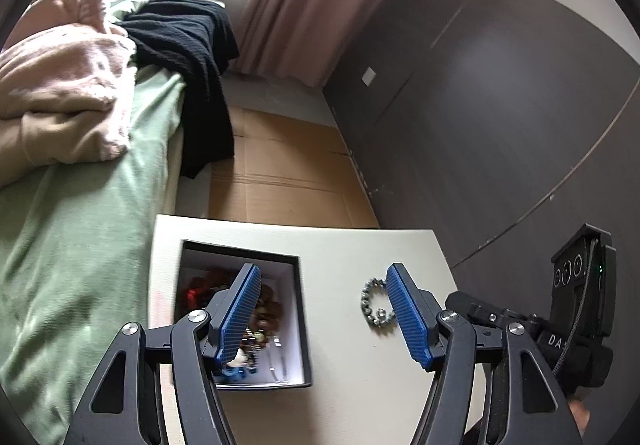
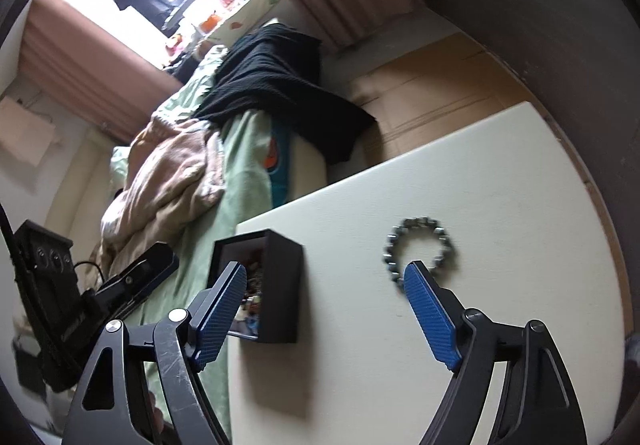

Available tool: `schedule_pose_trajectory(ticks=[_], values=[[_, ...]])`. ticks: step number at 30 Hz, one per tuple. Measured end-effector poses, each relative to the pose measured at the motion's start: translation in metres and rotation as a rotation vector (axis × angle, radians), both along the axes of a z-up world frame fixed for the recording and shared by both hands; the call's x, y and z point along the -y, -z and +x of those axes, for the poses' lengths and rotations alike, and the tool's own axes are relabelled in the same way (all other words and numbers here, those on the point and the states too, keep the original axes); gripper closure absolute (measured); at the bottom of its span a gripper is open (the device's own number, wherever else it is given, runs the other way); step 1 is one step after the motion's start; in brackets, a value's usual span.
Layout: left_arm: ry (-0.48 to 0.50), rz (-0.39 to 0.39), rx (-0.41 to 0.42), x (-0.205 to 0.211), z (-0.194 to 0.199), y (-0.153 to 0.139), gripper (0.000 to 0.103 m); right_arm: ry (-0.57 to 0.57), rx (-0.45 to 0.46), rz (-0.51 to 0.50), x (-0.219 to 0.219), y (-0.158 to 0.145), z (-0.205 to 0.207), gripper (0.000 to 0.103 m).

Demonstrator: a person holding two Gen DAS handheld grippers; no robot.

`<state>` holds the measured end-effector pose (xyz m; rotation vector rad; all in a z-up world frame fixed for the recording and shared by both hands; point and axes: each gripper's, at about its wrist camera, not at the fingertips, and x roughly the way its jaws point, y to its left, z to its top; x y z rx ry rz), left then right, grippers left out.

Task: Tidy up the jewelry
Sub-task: 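Grasp the dark beaded bracelet with the left tool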

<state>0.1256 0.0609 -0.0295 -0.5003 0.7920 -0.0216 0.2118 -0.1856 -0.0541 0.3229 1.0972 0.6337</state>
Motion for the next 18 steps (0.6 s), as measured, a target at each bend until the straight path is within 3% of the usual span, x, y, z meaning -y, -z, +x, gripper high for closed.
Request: schedule_pose_trajectory(ticks=[11, 18], values=[[0.101, 0.125, -0.041, 0.064, 0.028, 0.011, 0.037, 0.123, -0.12, -0.058, 0.048, 0.028, 0.023, 0.021], [0.151, 0.179, -0.121, 0.093, 0.056, 0.029, 0.047, 0.175, -0.083, -0.03, 0.075, 0.018, 0.03, 0.021]])
